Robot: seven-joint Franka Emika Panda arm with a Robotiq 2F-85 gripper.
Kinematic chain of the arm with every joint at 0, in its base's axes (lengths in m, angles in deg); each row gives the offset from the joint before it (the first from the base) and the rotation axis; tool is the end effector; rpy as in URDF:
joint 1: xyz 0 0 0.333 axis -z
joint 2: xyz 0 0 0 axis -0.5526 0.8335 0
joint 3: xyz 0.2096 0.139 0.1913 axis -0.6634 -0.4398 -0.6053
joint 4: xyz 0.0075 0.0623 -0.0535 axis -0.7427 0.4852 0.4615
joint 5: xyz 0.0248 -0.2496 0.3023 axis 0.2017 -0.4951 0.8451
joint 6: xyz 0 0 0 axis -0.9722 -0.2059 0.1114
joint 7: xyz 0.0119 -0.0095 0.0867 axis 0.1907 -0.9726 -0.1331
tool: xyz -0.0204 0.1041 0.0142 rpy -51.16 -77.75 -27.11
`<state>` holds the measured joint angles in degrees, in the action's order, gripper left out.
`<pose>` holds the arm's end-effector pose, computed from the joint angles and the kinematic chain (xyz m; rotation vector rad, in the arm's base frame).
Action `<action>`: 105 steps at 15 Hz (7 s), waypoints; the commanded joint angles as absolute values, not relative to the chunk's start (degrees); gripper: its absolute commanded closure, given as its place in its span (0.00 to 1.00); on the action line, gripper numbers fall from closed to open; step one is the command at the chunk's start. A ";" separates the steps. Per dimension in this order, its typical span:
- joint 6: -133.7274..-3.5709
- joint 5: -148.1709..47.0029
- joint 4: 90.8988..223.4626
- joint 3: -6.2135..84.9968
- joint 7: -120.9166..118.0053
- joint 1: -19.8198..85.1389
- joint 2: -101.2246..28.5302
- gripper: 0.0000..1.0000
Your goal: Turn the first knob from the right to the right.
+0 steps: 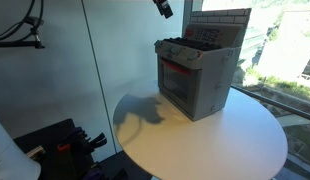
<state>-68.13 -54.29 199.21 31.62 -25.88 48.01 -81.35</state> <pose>0.4342 -0.0794 0.5706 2.8415 -0.9304 0.7694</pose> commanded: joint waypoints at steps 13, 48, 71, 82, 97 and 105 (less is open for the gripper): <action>-82.15 -49.49 198.11 36.86 -21.10 44.91 -69.90 0.00; -94.54 -42.38 192.60 38.22 -17.20 40.08 -55.15 0.00; -93.98 -39.87 187.11 38.27 -15.82 38.17 -49.19 0.51; -93.99 -40.67 187.47 39.95 -17.84 38.43 -49.66 0.94; -94.71 -33.91 188.23 40.25 -29.63 38.41 -49.99 0.94; -96.06 -25.17 188.56 40.18 -36.04 38.46 -50.36 0.94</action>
